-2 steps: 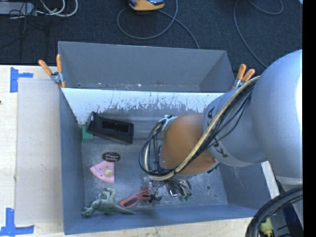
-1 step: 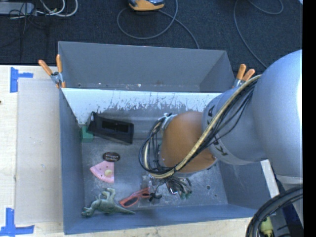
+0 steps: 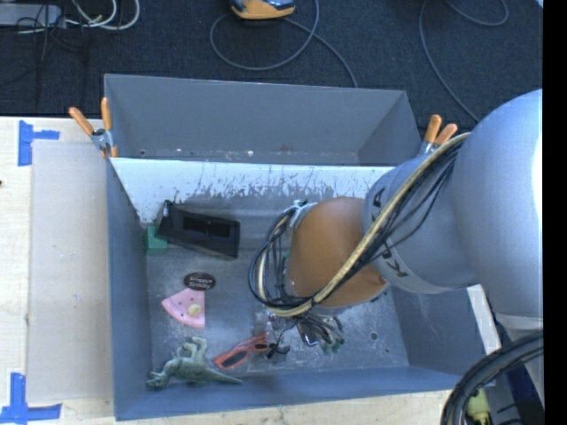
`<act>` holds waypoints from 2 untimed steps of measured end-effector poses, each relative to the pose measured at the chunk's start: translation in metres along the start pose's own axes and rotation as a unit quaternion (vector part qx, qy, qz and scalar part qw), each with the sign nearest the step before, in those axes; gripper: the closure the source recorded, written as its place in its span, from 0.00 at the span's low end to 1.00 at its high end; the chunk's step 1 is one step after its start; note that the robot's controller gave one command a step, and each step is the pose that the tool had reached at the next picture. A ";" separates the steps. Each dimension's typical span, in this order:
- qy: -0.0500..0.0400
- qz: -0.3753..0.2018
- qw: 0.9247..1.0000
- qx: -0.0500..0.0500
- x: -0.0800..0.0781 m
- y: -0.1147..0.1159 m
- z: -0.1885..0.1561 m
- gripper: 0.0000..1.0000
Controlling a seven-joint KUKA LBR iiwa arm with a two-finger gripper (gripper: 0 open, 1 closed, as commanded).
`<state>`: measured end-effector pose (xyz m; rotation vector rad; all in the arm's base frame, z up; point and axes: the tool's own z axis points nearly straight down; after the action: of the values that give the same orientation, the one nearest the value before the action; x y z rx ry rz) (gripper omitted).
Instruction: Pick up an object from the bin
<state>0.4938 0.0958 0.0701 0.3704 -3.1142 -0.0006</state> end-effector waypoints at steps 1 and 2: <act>0.001 0.009 1.000 0.000 -0.007 -0.003 0.000 1.00; 0.000 -0.006 1.000 0.000 -0.004 -0.008 0.000 1.00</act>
Offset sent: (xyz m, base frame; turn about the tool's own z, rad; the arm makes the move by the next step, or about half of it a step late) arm 0.0012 -0.0107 -0.0001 -0.0353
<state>0.4992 0.0893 0.0700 0.3891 -3.1124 -0.0012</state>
